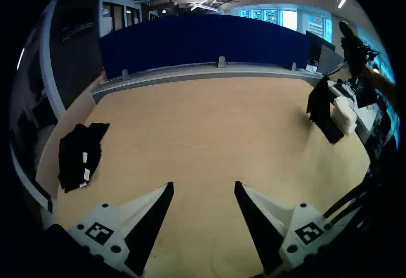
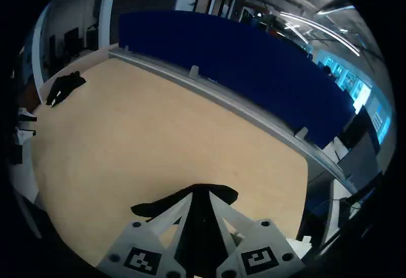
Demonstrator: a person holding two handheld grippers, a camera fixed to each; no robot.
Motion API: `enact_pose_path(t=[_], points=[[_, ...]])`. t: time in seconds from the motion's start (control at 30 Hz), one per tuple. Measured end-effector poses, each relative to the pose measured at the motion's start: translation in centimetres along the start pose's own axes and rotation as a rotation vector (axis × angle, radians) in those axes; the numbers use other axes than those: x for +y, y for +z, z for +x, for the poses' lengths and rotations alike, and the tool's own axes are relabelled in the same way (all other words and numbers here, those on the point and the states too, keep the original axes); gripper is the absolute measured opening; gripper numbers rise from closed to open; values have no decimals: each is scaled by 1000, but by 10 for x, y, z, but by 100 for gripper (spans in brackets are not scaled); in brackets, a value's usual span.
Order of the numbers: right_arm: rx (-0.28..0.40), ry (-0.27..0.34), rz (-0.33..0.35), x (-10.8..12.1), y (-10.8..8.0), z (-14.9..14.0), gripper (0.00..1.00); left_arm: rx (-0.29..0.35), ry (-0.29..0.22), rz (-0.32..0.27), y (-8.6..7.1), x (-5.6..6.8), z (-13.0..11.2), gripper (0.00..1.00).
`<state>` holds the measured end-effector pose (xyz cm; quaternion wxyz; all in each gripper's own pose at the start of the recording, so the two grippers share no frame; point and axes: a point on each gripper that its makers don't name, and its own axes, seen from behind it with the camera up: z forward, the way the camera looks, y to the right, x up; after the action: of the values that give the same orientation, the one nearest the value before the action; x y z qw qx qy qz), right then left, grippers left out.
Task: Fold towel
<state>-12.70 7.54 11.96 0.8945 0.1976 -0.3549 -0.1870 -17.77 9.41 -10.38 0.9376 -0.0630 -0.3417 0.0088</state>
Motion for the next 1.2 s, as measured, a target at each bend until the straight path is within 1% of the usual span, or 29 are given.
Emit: enact_pose_path(t=[0.27,0.57,0.73,0.87,1.07,1.2], points=[[-17,24,-12,15,0,-18,8,-2,12,-8,0,10,4,88],[-44,46,-37,33,-10,-45,8,-4,23,-20,3,19,8,88],[-71,71,-51,41,-18,-72,8,-4,30,-25,3,23,11,88],[-99,96,-67,47,-24,-99,8,-5,34,-29,3,25,12,88],[-131,146,-79,49,-32,-138,8,-8,38,-32,3,28,10,88],[-137,178,-77,45,-36,-154,8,-8,43,-35,4,31,11,88]])
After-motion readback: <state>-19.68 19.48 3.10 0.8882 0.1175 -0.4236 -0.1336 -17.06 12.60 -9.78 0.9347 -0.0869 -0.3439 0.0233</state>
